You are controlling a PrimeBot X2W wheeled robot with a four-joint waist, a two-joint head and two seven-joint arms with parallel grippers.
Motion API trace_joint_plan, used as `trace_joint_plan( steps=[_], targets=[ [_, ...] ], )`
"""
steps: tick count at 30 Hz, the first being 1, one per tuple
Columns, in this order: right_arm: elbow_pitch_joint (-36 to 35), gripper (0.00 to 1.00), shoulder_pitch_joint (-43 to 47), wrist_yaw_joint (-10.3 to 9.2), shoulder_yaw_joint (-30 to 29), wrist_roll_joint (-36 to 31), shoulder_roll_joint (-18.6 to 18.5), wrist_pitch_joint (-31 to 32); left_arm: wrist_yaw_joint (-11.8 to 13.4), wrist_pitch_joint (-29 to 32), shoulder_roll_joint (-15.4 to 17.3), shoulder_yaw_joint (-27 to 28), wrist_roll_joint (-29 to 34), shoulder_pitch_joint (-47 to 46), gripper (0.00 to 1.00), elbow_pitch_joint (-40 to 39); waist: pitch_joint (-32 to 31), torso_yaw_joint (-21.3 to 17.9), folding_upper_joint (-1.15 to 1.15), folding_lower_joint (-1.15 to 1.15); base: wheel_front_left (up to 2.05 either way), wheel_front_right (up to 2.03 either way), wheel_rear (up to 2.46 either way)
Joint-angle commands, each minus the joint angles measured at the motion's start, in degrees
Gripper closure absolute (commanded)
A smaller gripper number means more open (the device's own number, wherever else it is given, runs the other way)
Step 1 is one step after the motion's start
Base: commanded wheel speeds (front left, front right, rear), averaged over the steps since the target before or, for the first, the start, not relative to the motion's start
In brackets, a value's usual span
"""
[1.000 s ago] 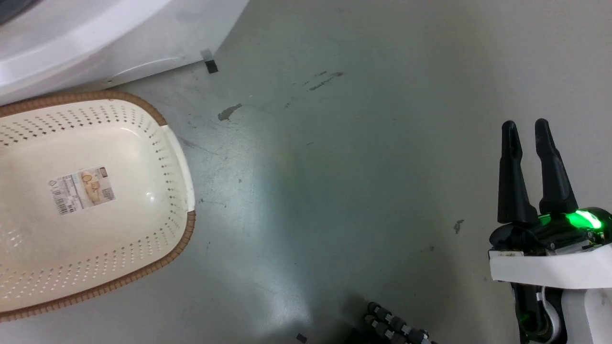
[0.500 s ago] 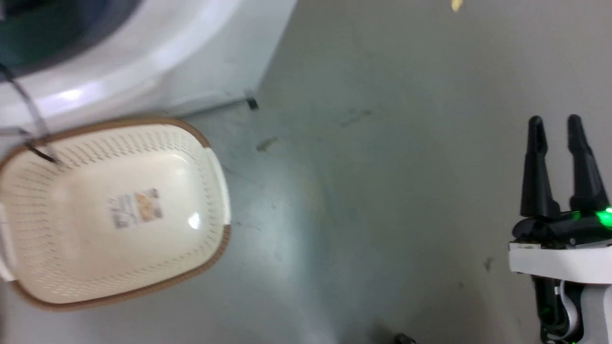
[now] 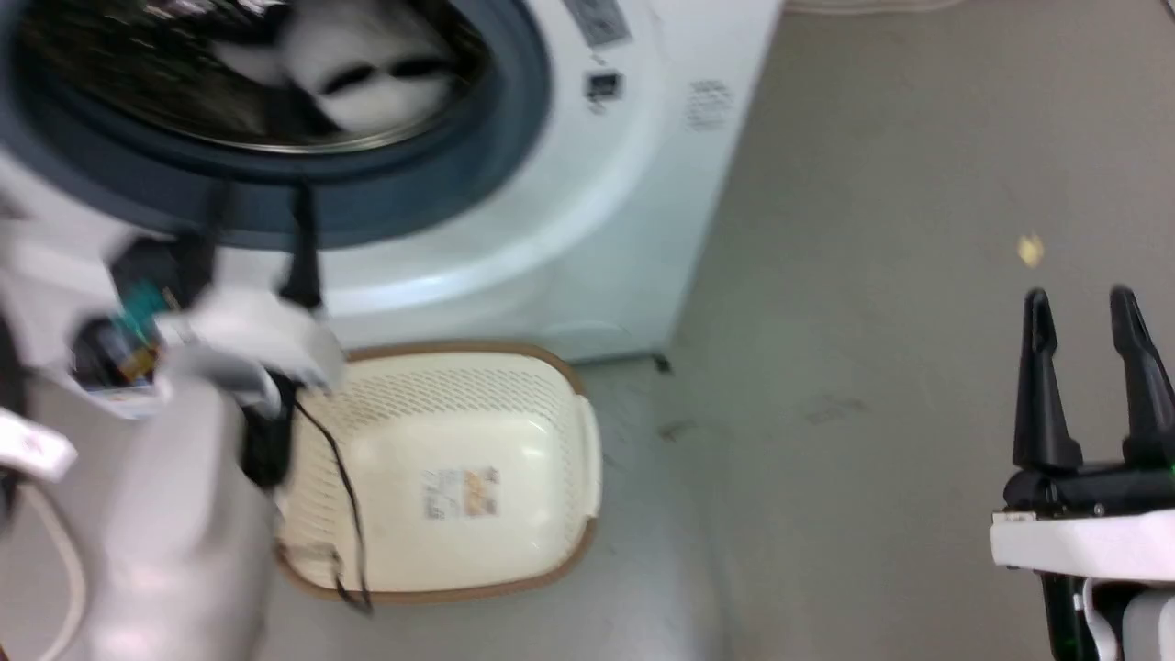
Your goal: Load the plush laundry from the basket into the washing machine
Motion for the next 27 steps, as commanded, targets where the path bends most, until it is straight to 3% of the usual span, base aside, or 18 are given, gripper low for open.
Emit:
trace_joint_plan(
  steps=[1, 10, 16, 27],
  targets=[
    [0.4, 0.0, 1.3, 0.03, -0.3, -0.4, 0.0, -0.2, 0.3, -0.3, -1.2, 0.3, 0.1, 3.8, 0.0, -2.8, -6.0, 5.9, 0.0, 0.02, 0.0, 0.0, 0.0],
    [4.3, 0.0, 6.8, 0.03, 3.3, -4.4, 0.0, -0.3, 2.6, -0.3, -7.7, 0.5, 2.5, 25.0, 0.0, -18.4, -12.3, 10.1, 0.0, 0.02, 0.0, 0.0, 0.0],
    [6.1, 0.0, 10.5, 0.03, 5.2, -4.3, 0.0, -0.3, 4.0, -0.3, -9.8, 1.2, 3.6, 35.7, 0.0, -24.1, -15.3, 11.5, 0.0, 0.02, 0.0, 0.0, 0.0],
    [6.9, 0.0, 13.7, 0.03, 6.5, -3.4, 0.0, -0.3, 4.5, -0.3, -11.2, 2.6, 5.7, 43.6, 0.0, -28.6, -16.5, 13.0, 0.0, 0.02, 0.0, 0.0, 0.0]
  ],
)
